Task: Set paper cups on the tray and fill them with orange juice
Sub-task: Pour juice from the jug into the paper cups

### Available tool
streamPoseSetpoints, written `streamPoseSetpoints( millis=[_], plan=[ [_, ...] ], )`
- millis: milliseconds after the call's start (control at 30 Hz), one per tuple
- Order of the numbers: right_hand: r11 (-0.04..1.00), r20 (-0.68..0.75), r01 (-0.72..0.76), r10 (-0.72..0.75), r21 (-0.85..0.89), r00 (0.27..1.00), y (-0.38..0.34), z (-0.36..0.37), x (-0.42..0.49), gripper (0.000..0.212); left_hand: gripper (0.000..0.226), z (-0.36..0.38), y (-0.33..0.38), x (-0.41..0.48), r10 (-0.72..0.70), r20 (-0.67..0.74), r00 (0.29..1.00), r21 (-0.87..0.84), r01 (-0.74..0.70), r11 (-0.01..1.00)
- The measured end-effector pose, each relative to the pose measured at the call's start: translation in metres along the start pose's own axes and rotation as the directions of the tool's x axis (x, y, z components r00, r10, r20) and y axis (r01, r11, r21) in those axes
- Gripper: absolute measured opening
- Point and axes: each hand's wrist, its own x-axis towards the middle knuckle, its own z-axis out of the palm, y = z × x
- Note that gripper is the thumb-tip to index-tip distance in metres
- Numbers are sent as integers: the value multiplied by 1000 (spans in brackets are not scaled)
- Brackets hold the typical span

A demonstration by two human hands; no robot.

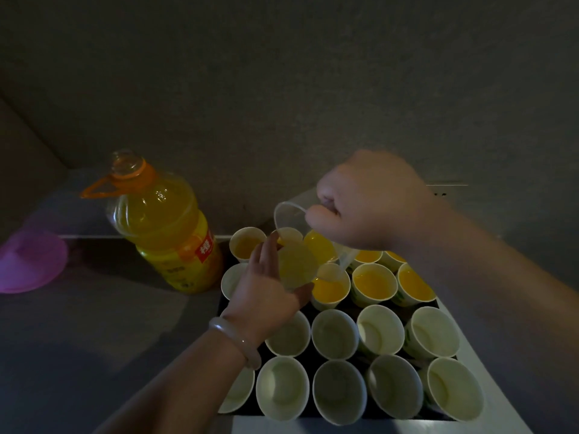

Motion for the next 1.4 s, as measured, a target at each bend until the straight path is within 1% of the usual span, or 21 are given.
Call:
streamPoseSetpoints(
  millis=[67, 133, 300, 433, 533, 667, 900, 1000, 1200, 1400],
  plan=[
    [1000, -8, 6, -6, -8, 1000, -1, 1, 1, 39, 101, -1, 0, 0, -36, -15, 999, -48, 35, 998],
    [1000, -35, 22, -22, -8, 999, -2, 1, 1, 42, 101, -3, 2, -1, -64, -6, 998, -49, 64, 997],
    [999, -80, 49, -50, -12, 996, -3, 1, -1, 41, 103, -3, 1, -4, -81, -11, 997, -28, 81, 996],
    [997, -101, 77, -80, -29, 992, -3, 1, -3, 39, 100, -4, 3, -6, -87, -16, 996, -46, 86, 995],
    [994, -117, 102, -106, -39, 987, -3, 2, -3, 37, 99, -3, 1, -5, -76, -39, 996, -54, 74, 996],
    [991, -140, 129, -134, -43, 981, -3, 2, -4, 36, 97, -6, -1, -6, -80, -12, 997, -108, 78, 991],
    [981, -207, 190, -193, -34, 959, -2, 3, -5, 34, 98, -10, 1, -6, -65, -11, 998, -118, 64, 991],
    [976, -229, 216, -220, -40, 948, -1, 4, -5, 34, 95, -10, 1, -6, -53, -26, 998, -116, 50, 992],
    [966, -280, 257, -254, -27, 926, -1, 7, -5, 34, 90, -9, -3, -4, -25, -57, 998, -166, 16, 986],
    [957, -321, 285, -290, -64, 902, 4, 9, -7, 34, 91, -7, -4, -3, 14, -104, 994, -134, -28, 991]
  ],
)
